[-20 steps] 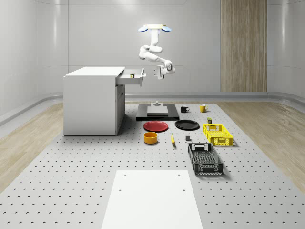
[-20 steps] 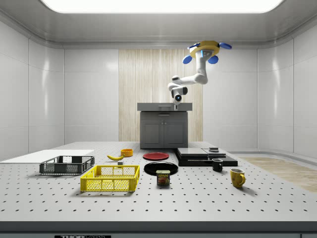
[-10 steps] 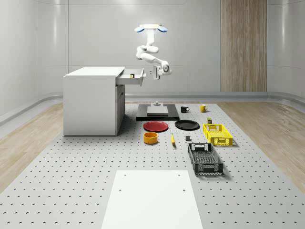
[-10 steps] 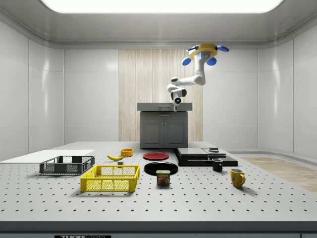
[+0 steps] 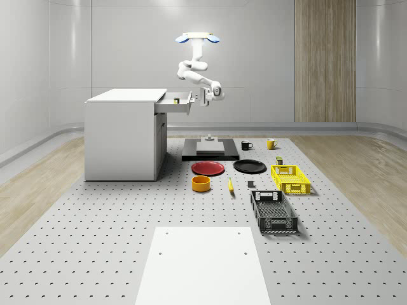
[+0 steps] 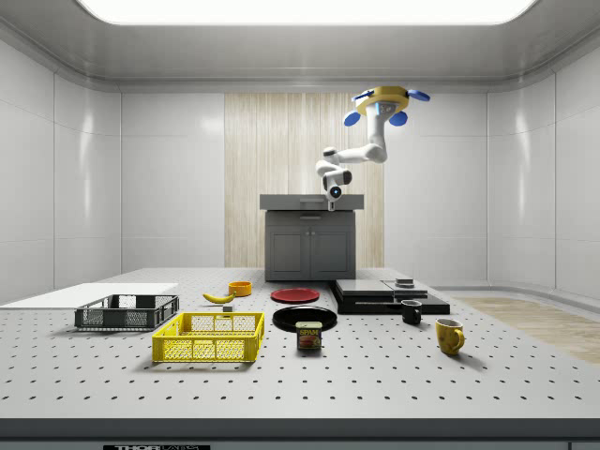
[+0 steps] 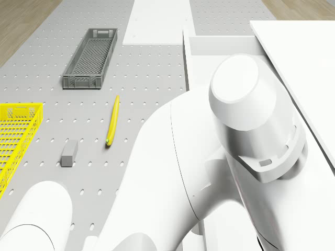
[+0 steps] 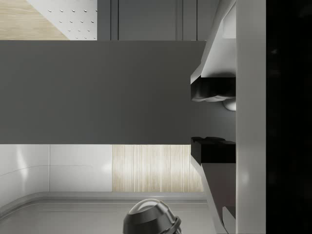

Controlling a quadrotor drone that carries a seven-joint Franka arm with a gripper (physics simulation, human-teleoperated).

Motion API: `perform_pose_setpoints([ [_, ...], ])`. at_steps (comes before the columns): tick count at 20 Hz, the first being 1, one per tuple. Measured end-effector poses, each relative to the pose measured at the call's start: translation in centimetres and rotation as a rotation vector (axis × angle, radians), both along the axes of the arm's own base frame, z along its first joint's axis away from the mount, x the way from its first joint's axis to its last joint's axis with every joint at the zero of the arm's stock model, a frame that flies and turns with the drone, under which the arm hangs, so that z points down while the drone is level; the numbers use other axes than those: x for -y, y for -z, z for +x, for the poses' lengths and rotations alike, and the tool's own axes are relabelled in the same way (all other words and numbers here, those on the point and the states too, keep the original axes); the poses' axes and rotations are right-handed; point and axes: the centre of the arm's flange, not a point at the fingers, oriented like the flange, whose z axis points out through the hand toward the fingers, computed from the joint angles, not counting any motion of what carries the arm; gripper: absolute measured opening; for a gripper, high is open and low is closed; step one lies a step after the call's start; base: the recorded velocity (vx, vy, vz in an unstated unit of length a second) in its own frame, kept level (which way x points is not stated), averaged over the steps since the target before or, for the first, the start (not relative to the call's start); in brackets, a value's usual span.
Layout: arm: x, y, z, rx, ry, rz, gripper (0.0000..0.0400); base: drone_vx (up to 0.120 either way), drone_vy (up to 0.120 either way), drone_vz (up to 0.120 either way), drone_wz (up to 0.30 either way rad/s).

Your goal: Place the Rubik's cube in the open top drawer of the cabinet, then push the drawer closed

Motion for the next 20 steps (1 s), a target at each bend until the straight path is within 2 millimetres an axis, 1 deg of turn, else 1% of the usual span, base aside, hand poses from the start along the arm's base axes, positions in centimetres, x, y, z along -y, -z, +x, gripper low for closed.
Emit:
perform_pose_setpoints([
  [6, -2.6, 0.0, 0.0, 0.000, 0.000, -0.001, 0.0105, 0.000, 0.000, 0.000, 0.000],
  [16, -7.8, -0.1, 0.0, -0.001, 0.000, -0.002, 0.0105, 0.000, 0.000, 0.000, 0.000],
  [18, -9.5, 0.4, 1.4, 0.036, 0.002, 0.000, 0.0095, 0.000, 0.000, 0.000, 0.000],
  [20, -10.5, 0.3, 1.1, 0.026, 0.002, 0.000, 0.0099, 0.000, 0.000, 0.000, 0.000],
])
